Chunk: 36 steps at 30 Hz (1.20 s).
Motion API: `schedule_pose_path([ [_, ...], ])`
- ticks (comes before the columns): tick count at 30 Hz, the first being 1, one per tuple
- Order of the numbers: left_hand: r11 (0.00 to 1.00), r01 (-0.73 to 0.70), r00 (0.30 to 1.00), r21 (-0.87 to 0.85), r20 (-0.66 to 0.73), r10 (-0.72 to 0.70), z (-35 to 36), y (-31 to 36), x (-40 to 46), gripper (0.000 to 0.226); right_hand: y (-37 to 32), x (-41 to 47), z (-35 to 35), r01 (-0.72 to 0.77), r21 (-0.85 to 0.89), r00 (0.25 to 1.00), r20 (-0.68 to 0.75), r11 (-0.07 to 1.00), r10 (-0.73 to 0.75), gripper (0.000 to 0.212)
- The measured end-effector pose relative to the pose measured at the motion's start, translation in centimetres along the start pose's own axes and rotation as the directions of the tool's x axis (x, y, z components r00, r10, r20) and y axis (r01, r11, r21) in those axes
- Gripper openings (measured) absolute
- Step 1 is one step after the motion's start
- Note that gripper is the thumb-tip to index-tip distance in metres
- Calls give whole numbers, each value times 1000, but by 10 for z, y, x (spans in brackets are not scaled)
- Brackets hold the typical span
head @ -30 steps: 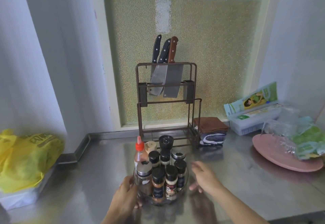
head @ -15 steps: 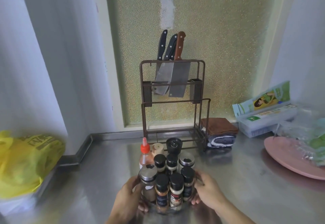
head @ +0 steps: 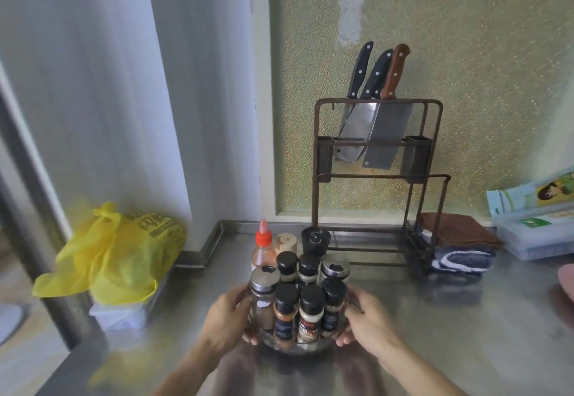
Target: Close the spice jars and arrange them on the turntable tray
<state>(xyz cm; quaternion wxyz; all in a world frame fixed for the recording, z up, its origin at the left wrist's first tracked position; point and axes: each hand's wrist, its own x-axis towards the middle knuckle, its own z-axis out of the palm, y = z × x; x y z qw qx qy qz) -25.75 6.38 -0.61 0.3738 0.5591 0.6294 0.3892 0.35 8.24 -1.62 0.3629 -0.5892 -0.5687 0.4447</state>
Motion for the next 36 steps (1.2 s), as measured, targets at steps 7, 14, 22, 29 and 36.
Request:
schedule_pose_path([
  [7,998,16,998,67,-59,-12,-66,-5,58,33,-41,50,63,26,32,999,18,999,-26,29],
  [14,998,69,996,8,-62,-68,-82,-21,134,35,-54,123,97,34,-60,999,-36,998,-37,23],
  [22,989,129,977,-66,-160,-138,-78,-47,178,38,-34,170,123,21,-3,998,-51,1000,-21,22],
  [29,991,131,964,-14,-232,-131,-66,-62,193,40,-35,174,124,14,-75,996,-85,997,-20,19],
  [36,989,104,936,101,-348,-63,-65,-62,174,33,-44,157,115,-16,-62,999,-48,998,13,11],
])
